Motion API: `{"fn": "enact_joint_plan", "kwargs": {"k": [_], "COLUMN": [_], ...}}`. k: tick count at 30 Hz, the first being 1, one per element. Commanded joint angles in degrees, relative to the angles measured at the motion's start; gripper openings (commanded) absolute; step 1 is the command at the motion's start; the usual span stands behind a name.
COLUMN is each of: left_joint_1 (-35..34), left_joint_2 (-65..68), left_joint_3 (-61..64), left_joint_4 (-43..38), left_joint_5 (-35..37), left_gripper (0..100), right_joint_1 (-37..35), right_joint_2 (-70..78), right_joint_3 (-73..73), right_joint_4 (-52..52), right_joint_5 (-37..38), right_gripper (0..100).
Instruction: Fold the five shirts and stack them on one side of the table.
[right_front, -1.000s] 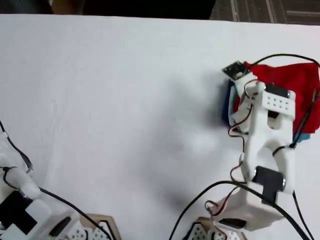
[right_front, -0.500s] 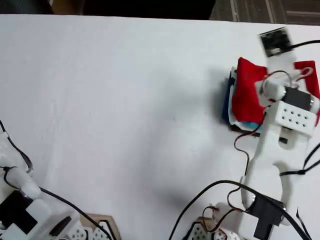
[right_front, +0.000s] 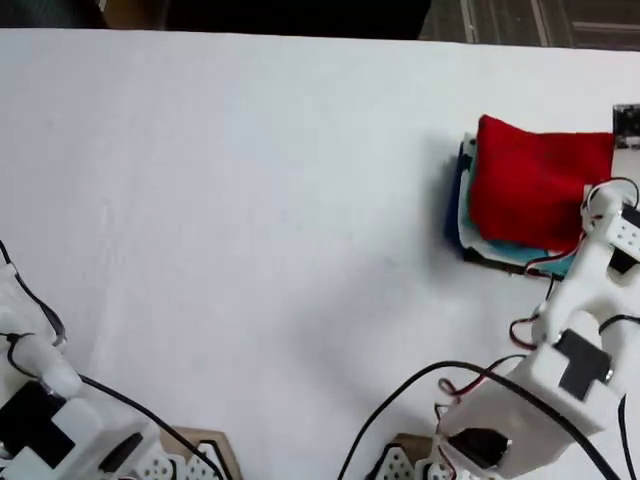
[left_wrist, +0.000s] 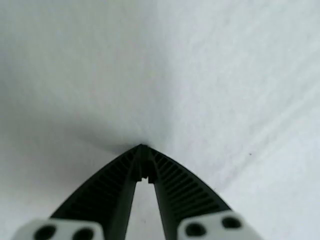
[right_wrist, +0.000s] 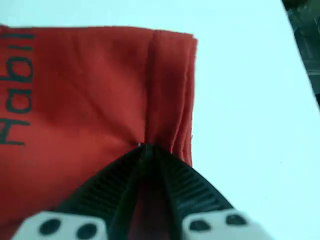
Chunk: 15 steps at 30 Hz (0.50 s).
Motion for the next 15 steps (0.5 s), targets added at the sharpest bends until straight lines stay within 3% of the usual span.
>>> {"fn": "enact_joint_plan", "kwargs": {"k": [1, 9, 15], "left_joint_1": [1.05, 1.05, 6.95], "left_joint_2": [-0.97, -1.05, -4.13], "left_joint_3": [0.22, 0.22, -4.26], "left_joint_4": [-0.88, -0.70, 4.04], "left_joint_5": [0.53, 0.53, -1.49], "left_gripper": [3, 3, 3], "right_joint_1": [0.75, -1.80, -10.51], "right_joint_2": [1.89, -10.68, -29.67], "right_joint_3": [-2.37, -2.46, -2.29], "right_joint_4": [-1.01, 3.21, 17.98], "right_joint_5": [-0.18, -0.62, -0.62], "right_gripper": [2.0, 2.0, 2.0]}}
